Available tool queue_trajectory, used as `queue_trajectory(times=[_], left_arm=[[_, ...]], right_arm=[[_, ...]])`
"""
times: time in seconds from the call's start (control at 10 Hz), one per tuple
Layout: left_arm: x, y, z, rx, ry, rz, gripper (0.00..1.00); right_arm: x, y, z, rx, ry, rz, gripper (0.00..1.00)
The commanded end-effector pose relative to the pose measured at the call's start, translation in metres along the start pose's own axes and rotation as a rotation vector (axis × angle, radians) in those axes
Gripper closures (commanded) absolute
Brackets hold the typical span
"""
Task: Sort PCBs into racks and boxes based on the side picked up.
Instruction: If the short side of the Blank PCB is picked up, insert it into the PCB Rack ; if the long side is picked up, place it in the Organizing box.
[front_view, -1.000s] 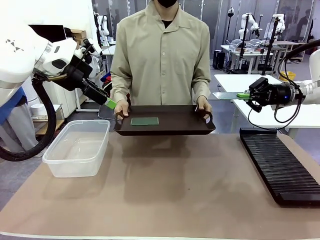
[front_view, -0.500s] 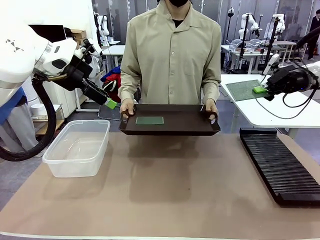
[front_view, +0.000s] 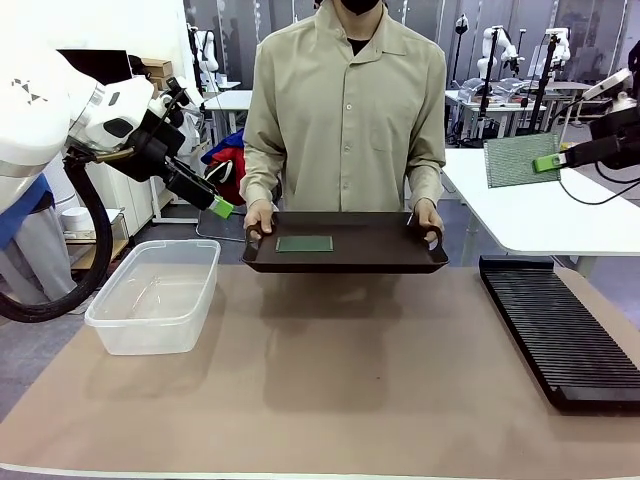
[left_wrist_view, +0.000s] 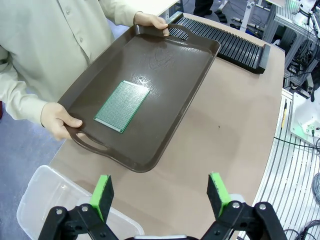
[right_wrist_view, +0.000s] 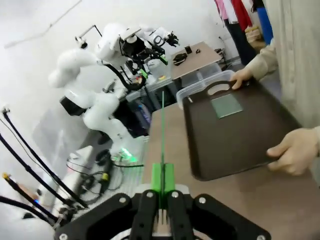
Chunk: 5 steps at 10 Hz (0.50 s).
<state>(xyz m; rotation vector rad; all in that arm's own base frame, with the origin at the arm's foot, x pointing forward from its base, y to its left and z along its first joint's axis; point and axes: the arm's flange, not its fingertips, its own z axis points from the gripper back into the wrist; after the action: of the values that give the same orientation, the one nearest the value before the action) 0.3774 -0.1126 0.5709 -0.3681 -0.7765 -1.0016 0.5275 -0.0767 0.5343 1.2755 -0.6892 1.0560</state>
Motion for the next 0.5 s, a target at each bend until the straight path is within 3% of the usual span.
queue_trajectory(times=[0.0, 0.1, 0.4], left_arm=[[-0.001, 0.000, -0.001, -0.005, 0.003, -0.004, 0.00], [-0.001, 0.000, -0.001, -0.005, 0.003, -0.004, 0.00], [-0.001, 0.000, -0.001, -0.005, 0.003, -0.004, 0.00]], right_arm=[[-0.011, 0.015, 0.002, -0.051, -0.011, 0.063, 0.98], [-0.015, 0.017, 0.009, -0.011, -0.050, -0.002, 0.98], [-0.002, 0.008, 0.006, -0.024, -0.007, 0.043, 0.98]])
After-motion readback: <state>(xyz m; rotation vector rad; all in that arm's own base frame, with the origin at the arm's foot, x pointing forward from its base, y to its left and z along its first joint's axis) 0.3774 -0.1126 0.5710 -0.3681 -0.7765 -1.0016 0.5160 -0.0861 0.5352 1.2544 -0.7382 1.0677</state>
